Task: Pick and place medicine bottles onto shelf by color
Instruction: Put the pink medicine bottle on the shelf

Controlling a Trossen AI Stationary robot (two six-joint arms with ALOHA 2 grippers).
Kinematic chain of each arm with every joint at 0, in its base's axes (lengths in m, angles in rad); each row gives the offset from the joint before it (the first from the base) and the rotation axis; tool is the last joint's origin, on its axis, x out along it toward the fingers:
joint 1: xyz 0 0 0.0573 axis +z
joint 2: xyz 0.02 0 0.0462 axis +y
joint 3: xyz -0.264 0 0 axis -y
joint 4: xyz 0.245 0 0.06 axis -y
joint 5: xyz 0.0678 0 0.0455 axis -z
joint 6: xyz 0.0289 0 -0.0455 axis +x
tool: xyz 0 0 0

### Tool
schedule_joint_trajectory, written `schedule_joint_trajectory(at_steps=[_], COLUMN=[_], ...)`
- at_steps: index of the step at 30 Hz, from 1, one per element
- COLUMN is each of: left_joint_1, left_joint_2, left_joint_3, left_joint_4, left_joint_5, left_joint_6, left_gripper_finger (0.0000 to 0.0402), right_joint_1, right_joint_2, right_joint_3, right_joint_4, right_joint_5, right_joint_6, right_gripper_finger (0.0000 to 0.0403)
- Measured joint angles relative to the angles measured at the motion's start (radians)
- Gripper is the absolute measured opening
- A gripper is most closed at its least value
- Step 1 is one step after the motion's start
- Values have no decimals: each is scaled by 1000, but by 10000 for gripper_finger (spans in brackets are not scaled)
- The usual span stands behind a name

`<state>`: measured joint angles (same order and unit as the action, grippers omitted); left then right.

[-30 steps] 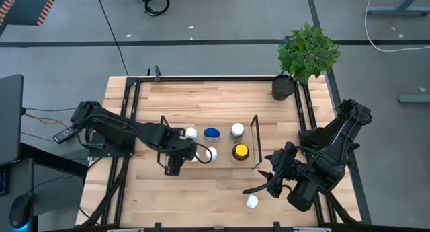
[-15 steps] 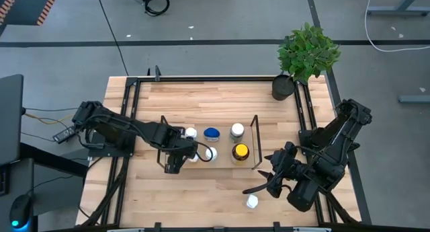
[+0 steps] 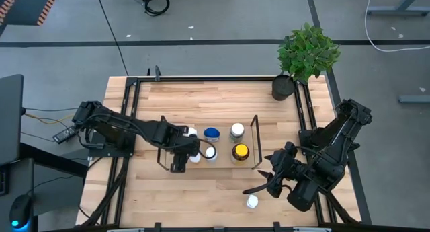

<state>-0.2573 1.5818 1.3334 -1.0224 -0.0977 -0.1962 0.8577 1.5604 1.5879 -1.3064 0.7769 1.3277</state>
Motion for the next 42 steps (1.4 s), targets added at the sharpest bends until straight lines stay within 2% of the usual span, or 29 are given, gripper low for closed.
schedule_joint_trajectory(at_steps=[4,9,14,18,26,34,42], left_joint_1=[0,-2,-21,-48,-53,-53,-55], left_joint_2=[0,-3,-76,-146,-197,-195,-195], left_joint_3=[0,-18,-174,-256,-253,-291,-294], left_joint_4=[-10,-54,20,103,128,167,162], left_joint_5=[-34,-35,14,7,-63,-66,-63], left_joint_6=[0,6,-97,-193,-211,-215,-217], left_gripper_finger=[191,181,185,194,180,226,216], right_joint_1=[0,0,2,3,2,2,2], right_joint_2=[0,0,0,0,0,0,0], right_joint_3=[0,0,0,0,0,0,0], right_joint_4=[0,0,0,-3,-7,-7,-7], right_joint_5=[0,0,0,0,0,0,0], right_joint_6=[0,0,0,0,-22,-16,-9], right_gripper_finger=[272,272,272,272,272,272,272])
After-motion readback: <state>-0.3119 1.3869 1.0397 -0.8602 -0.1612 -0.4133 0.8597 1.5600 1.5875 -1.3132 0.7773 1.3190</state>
